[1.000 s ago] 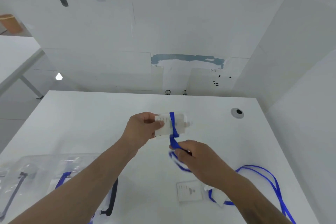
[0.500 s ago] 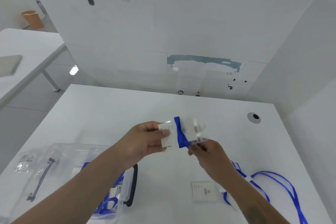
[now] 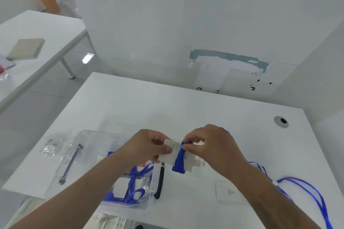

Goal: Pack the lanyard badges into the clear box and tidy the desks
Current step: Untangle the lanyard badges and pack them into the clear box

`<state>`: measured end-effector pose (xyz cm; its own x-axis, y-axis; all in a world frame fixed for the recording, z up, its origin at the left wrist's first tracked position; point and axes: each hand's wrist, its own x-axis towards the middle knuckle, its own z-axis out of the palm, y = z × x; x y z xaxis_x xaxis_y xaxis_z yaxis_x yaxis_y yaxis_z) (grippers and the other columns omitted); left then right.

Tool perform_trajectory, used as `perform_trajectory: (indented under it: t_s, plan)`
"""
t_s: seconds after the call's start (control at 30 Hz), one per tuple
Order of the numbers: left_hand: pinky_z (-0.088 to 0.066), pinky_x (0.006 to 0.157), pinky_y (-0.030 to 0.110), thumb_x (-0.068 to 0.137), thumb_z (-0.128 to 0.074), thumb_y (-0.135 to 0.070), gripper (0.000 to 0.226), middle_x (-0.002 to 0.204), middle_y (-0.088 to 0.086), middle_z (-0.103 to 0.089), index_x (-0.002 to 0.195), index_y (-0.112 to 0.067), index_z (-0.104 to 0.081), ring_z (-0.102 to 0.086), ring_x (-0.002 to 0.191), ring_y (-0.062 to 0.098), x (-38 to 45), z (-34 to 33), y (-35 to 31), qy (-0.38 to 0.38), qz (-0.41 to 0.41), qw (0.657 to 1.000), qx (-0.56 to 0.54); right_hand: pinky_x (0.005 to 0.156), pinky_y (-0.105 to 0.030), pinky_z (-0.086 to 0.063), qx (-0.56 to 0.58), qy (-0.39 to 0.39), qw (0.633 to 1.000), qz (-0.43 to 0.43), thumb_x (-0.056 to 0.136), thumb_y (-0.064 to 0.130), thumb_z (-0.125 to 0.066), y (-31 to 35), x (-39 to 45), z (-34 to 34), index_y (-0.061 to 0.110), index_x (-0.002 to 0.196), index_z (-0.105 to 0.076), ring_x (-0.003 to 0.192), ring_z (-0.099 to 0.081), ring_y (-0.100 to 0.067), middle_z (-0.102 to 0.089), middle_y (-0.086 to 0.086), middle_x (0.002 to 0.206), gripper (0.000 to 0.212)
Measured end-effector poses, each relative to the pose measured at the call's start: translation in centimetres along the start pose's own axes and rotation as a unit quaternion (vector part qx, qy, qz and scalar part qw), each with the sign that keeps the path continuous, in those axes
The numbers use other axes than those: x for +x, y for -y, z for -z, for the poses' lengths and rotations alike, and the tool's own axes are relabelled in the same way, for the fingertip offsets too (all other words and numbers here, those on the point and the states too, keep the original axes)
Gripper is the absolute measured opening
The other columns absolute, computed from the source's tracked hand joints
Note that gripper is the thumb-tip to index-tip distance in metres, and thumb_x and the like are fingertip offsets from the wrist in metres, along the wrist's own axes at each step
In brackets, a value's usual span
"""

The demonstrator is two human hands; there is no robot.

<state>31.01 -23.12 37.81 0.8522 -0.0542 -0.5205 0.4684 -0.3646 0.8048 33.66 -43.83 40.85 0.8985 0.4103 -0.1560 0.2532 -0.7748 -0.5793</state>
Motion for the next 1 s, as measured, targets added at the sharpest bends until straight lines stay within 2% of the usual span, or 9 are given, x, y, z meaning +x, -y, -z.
perform_trajectory:
  t_s: [0.13,0.27,0.43,0.57,0.67,0.77,0.83,0.9,1.0]
  plan:
    - [-0.062,0.073,0.032,0.087,-0.072,-0.011,0.009,0.088,0.004,-0.077,0.095,-0.013,-0.075,-0.074,0.083,0.023,-1.0,3.7,1.9,-0.001,0.016,0.999,-0.031,0.074,-0.026,-0.053,0.034,0.017,0.999,0.016,0.081,0.040,-0.074,2.5,2.2,-3.0,0.034,0.079,-0.069,0.083,-0.061,0.000,-0.064,0.020,0.089,0.008]
    - [-0.060,0.078,0.041,0.084,-0.076,-0.016,0.006,0.080,0.008,-0.074,0.088,-0.013,-0.077,-0.065,0.071,0.021,-1.5,7.0,5.7,-0.051,0.067,0.996,-0.026,0.072,-0.025,-0.055,0.062,0.055,0.997,0.012,0.084,0.032,-0.071,5.1,4.4,-7.3,0.032,0.089,-0.072,0.077,-0.065,-0.003,-0.069,0.020,0.084,0.004]
    - [-0.052,0.060,0.025,0.089,-0.069,-0.010,0.011,0.052,-0.012,-0.061,0.079,-0.014,-0.067,-0.057,0.055,0.008,-1.6,9.0,10.7,-0.118,0.118,0.984,-0.063,0.082,-0.024,-0.050,-0.020,0.085,0.995,0.053,0.095,0.022,-0.056,8.0,6.9,-13.6,0.028,0.108,-0.072,0.089,-0.063,-0.010,-0.071,0.010,0.104,0.021]
    - [-0.059,0.083,0.044,0.090,-0.064,-0.007,0.014,0.090,0.003,-0.072,0.098,-0.018,-0.068,-0.069,0.086,0.022,-0.9,9.7,14.7,-0.165,0.145,0.973,-0.077,0.079,-0.026,-0.049,-0.091,0.074,0.989,0.090,0.098,0.025,-0.049,9.3,7.9,-18.3,0.029,0.108,-0.070,0.091,-0.062,-0.014,-0.069,0.007,0.106,0.024]
    - [-0.055,0.065,0.023,0.093,-0.059,-0.011,0.036,0.114,0.002,-0.066,0.128,-0.018,-0.059,-0.060,0.080,0.006,-0.5,9.6,16.2,-0.199,0.130,0.971,-0.017,0.076,-0.028,-0.052,-0.102,0.059,0.988,0.095,0.097,0.024,-0.049,9.5,8.5,-21.1,0.028,0.108,-0.069,0.089,-0.063,-0.017,-0.068,0.005,0.105,0.023]
    - [-0.038,0.056,0.007,0.097,-0.051,-0.014,0.051,0.144,0.001,-0.050,0.146,-0.019,-0.041,-0.050,0.075,-0.008,0.2,9.6,17.0,-0.209,0.122,0.970,0.012,0.073,-0.028,-0.052,-0.113,0.045,0.987,0.105,0.092,0.020,-0.058,9.7,9.3,-23.4,0.026,0.108,-0.068,0.088,-0.065,-0.017,-0.067,0.005,0.104,0.020]
    - [-0.043,0.065,0.009,0.098,-0.048,-0.013,0.055,0.152,-0.001,-0.041,0.150,-0.019,-0.033,-0.053,0.088,-0.007,0.4,9.6,17.2,-0.210,0.120,0.970,0.026,0.062,-0.024,-0.049,-0.119,0.033,0.987,0.104,0.089,0.016,-0.064,10.0,9.5,-24.7,0.025,0.102,-0.071,0.078,-0.066,-0.015,-0.070,0.005,0.096,0.017]
    - [-0.045,0.099,0.024,0.099,-0.048,-0.015,0.057,0.158,0.000,-0.030,0.152,-0.018,-0.028,-0.046,0.127,0.008,0.6,9.3,17.5,-0.213,0.107,0.970,0.049,0.053,-0.019,-0.040,-0.108,0.013,0.990,0.093,0.084,0.015,-0.072,10.1,9.6,-26.0,0.024,0.093,-0.074,0.065,-0.066,-0.013,-0.071,0.006,0.085,0.013]
    - [-0.019,0.121,0.033,0.101,-0.046,-0.017,0.058,0.163,-0.001,-0.017,0.154,-0.019,-0.022,-0.016,0.149,0.015,0.7,8.5,18.0,-0.214,0.094,0.969,0.077,0.056,-0.016,-0.042,-0.105,-0.016,0.990,0.096,0.083,0.017,-0.073,9.8,9.7,-27.2,0.024,0.092,-0.073,0.065,-0.066,-0.011,-0.072,0.007,0.084,0.011]
